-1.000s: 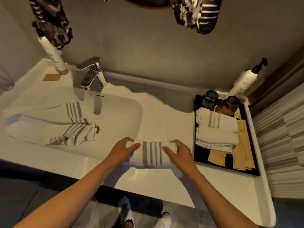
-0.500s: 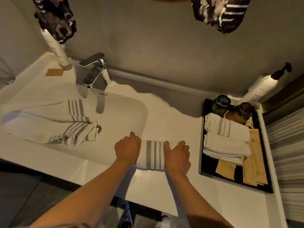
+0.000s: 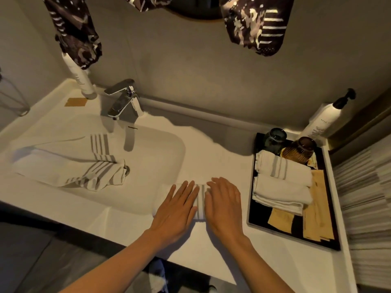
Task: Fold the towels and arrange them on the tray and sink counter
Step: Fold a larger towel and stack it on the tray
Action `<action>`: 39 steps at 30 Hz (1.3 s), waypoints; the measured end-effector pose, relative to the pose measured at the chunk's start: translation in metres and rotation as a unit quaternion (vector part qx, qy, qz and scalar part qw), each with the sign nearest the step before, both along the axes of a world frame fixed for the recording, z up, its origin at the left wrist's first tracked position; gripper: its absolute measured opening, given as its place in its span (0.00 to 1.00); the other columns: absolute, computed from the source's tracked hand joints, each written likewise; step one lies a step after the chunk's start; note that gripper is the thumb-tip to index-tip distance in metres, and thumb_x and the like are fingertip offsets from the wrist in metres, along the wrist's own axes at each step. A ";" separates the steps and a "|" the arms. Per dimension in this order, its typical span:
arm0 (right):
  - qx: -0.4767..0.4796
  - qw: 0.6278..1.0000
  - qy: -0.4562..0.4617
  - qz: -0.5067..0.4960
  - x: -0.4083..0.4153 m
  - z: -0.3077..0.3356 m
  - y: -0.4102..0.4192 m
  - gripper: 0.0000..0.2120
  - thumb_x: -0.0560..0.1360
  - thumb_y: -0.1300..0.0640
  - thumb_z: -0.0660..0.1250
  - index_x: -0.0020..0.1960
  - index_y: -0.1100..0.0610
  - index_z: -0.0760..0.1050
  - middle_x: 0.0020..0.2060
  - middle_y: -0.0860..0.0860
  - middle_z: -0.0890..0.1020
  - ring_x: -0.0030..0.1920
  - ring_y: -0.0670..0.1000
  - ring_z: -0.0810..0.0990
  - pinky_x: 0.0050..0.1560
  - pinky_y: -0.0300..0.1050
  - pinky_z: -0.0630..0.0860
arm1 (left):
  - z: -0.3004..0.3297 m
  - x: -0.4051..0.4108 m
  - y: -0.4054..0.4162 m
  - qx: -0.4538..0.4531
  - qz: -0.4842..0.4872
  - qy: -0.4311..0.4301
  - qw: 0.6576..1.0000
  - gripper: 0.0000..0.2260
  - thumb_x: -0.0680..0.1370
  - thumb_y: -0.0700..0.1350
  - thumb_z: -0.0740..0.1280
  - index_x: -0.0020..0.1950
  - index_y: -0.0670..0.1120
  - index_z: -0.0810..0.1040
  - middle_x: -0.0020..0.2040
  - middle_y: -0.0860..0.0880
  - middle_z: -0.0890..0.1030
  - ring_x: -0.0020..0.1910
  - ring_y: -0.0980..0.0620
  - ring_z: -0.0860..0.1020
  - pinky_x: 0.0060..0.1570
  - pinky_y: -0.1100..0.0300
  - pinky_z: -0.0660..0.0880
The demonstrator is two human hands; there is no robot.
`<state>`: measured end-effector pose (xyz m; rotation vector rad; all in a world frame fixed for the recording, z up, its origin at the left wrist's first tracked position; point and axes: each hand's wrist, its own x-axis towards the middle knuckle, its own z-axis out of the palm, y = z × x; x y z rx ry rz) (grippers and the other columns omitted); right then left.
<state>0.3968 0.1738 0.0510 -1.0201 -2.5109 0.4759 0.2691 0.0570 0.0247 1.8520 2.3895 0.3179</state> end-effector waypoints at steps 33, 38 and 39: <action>-0.479 0.789 0.107 -0.370 -0.067 -0.009 0.097 0.22 0.68 0.50 0.75 0.53 0.65 0.78 0.46 0.61 0.83 0.43 0.60 0.82 0.43 0.52 0.80 | -0.006 -0.111 0.113 0.001 -0.140 0.009 0.990 0.27 0.75 0.45 0.70 0.74 0.49 0.68 0.74 0.48 0.70 0.75 0.44 0.64 0.74 0.42 0.57; -0.463 0.805 0.154 -0.338 -0.157 -0.013 0.128 0.24 0.69 0.52 0.76 0.62 0.60 0.77 0.54 0.56 0.83 0.54 0.59 0.81 0.62 0.57 0.76 | -0.004 -0.184 0.184 0.020 -0.028 0.074 0.997 0.25 0.67 0.42 0.78 0.63 0.46 0.78 0.64 0.44 0.79 0.60 0.41 0.76 0.62 0.43 0.72; -0.447 0.819 0.152 -0.324 -0.183 -0.013 0.130 0.24 0.70 0.52 0.76 0.63 0.59 0.77 0.54 0.55 0.82 0.54 0.58 0.81 0.62 0.56 0.76 | -0.002 -0.204 0.186 0.009 -0.011 0.085 0.996 0.25 0.66 0.42 0.78 0.61 0.46 0.78 0.61 0.45 0.79 0.56 0.42 0.76 0.58 0.45 0.71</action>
